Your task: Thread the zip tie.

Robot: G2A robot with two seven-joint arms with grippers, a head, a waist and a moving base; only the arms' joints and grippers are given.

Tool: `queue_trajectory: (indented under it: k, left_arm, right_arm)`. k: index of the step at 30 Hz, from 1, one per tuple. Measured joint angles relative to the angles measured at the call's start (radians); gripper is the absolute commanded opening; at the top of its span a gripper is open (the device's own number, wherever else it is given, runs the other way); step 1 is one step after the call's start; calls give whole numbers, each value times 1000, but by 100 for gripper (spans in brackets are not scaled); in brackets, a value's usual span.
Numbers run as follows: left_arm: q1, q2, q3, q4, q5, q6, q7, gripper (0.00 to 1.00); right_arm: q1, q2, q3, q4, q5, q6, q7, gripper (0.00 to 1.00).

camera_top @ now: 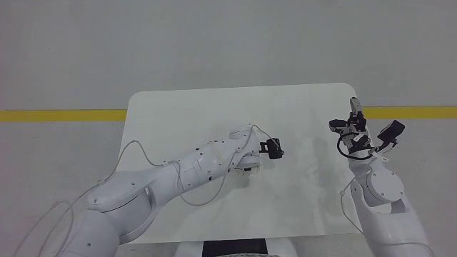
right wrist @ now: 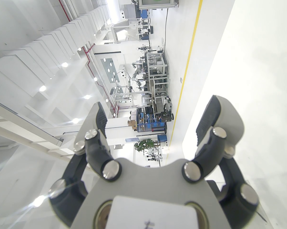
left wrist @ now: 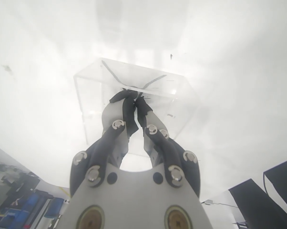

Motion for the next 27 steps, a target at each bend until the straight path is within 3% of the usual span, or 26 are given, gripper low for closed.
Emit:
queue_trajectory:
  k: [11,27]
  left_arm:
    - [-16,5,0,-13,-15,0,-3,0]
    - [-54,35,0,-99,-53,0,-60,0]
  right_arm:
    - [0,0,0,0,0,0,0,100]
    - [0,0,0,0,0,0,0,100]
